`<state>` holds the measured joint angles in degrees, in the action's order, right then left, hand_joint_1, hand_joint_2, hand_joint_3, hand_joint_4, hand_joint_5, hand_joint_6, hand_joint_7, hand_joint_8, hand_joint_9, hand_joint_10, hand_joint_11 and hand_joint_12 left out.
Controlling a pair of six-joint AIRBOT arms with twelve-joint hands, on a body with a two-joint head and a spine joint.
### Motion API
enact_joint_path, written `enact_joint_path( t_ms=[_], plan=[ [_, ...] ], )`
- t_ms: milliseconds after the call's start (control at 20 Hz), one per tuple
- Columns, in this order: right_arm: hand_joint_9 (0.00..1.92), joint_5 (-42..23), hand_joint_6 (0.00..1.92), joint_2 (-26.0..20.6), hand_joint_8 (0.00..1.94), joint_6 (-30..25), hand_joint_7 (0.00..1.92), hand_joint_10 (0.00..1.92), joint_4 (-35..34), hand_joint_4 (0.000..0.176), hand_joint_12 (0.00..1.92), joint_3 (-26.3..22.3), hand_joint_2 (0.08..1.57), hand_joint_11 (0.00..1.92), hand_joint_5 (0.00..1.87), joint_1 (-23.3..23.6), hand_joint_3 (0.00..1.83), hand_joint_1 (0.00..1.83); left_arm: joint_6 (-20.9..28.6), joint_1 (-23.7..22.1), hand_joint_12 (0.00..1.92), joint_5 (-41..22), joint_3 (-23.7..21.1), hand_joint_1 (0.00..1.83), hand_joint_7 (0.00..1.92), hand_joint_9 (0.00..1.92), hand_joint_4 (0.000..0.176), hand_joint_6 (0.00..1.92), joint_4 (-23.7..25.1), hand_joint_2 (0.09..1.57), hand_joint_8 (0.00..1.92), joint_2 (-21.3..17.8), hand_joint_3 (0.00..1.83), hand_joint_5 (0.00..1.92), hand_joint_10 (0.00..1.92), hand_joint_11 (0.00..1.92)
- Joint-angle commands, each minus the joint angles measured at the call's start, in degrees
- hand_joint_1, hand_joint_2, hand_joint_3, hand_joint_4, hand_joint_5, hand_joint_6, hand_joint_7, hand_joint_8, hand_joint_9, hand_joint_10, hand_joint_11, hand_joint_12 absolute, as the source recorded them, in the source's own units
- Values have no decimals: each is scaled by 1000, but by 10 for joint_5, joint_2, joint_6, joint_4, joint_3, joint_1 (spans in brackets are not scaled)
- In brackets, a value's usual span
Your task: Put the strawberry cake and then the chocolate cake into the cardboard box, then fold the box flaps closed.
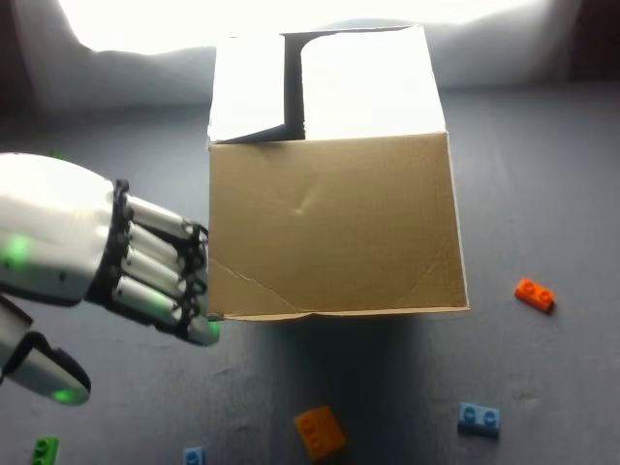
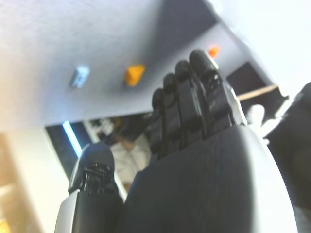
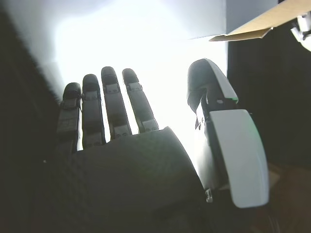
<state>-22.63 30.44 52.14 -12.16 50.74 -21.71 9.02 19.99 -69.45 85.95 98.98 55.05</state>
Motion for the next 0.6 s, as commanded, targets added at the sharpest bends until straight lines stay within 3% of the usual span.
enact_joint_path(
  t_ms=[0, 550],
  plan=[
    [55, -56, 13, -9, 0, -4, 100, 13, -2, 0, 0, 1, 1340, 0, 75, 3, 14, 0, -4, 0, 856, -18, -3, 0, 305, 327, 0, 0, -48, 1341, 4, -6, 5, 236, 3, 26],
    [56, -54, 12, -7, 18, 0, 115, 12, 16, 0, 4, 0, 1338, 8, 81, 7, 8, 0, -21, -9, 842, 6, -69, 0, 291, 302, 0, 1, -72, 1356, 1, -8, 4, 231, 0, 0]
  ],
)
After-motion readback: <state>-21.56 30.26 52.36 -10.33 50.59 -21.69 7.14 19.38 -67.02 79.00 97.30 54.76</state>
